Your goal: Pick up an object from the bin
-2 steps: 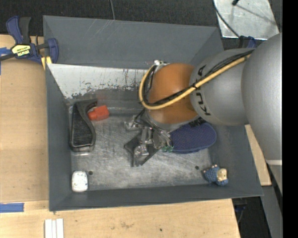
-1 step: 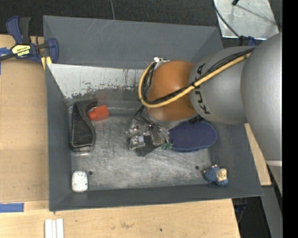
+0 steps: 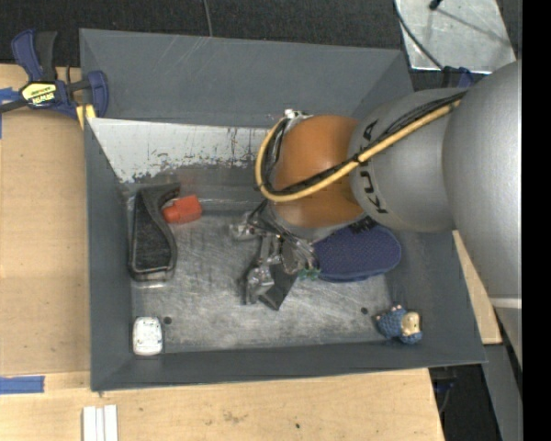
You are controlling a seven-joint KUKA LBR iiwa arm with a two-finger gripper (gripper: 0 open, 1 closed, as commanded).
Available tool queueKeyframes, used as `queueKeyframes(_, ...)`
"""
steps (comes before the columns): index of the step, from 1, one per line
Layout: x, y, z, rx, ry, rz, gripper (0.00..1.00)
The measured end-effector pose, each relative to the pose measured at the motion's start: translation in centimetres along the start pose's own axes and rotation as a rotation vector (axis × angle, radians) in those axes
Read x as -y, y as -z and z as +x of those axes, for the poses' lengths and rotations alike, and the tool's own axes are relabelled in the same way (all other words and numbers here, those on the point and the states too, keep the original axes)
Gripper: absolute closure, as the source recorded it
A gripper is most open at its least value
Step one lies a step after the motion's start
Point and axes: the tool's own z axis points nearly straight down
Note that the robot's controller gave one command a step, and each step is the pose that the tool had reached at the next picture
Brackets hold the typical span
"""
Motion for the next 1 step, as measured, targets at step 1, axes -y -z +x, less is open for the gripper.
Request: queueKeyframes(1, 5.69, 0.02, 5.86, 0.000, -0.002, 0.001, 0.00)
